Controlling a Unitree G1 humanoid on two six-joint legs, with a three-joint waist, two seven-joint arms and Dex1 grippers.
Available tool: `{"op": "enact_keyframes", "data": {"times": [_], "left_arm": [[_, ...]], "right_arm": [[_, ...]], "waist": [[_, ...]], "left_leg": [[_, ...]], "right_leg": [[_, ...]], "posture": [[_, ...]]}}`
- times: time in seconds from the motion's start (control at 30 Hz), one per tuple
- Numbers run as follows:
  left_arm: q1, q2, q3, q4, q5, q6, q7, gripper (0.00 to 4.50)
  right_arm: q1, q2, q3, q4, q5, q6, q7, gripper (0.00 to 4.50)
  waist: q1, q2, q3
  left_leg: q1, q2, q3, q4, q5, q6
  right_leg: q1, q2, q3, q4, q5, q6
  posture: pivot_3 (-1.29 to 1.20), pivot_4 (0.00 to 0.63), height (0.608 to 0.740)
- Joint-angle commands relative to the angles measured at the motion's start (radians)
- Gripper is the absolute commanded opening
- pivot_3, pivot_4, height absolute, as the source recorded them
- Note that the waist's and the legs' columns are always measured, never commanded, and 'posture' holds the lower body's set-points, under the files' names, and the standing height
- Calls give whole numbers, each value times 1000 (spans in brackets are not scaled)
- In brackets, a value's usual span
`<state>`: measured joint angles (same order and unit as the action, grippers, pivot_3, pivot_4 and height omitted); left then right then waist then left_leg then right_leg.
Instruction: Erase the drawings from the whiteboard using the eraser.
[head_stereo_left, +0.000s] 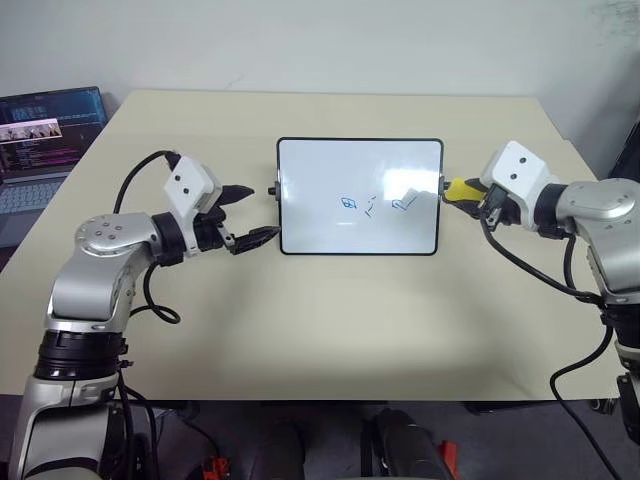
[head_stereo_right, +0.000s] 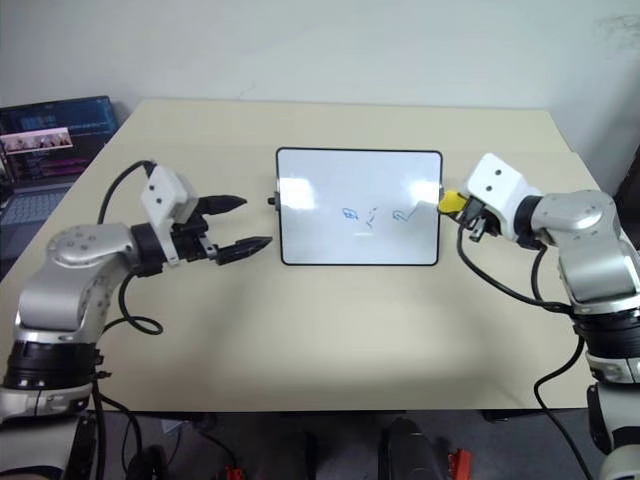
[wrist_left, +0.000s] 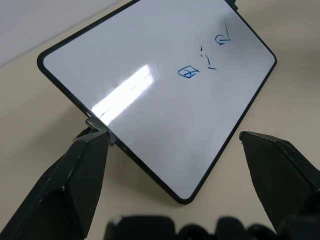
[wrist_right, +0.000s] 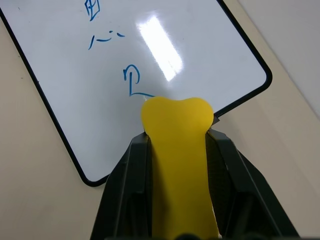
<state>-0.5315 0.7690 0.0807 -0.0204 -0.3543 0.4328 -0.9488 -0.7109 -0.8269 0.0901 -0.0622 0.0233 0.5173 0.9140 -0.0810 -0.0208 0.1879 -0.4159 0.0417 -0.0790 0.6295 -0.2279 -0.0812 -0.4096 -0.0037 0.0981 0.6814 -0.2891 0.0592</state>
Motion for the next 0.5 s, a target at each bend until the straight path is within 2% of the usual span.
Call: {"op": "enact_keyframes", "data": {"times": [0.03,0.33,0.4,0.5], "left_arm": [[-18,-2,23,-24,-13,-17,3,4500],[-26,-5,20,-19,-11,-20,-2,4500],[-27,-9,15,-17,-9,-21,-3,4500],[-21,-22,-8,-5,13,-31,7,4500]], "right_arm": [[-27,0,-17,-30,11,-5,-3,1108],[-36,22,-22,-38,17,-6,-16,1108],[-59,56,-19,-31,21,-13,-35,1108],[-110,164,-1,-18,37,-2,-81,1108]], "waist": [[0,0,0],[0,0,0],[-1,0,0],[-7,0,0]], "left_leg": [[0,0,0,0,0,0],[0,0,0,0,0,0],[0,0,0,0,0,0],[1,0,0,1,0,0]], "right_leg": [[0,0,0,0,0,0],[0,0,0,0,0,0],[0,0,0,1,0,0],[0,0,0,2,0,0]], "posture": [[0,150,740],[0,150,740],[0,150,740],[0,150,740]]}}
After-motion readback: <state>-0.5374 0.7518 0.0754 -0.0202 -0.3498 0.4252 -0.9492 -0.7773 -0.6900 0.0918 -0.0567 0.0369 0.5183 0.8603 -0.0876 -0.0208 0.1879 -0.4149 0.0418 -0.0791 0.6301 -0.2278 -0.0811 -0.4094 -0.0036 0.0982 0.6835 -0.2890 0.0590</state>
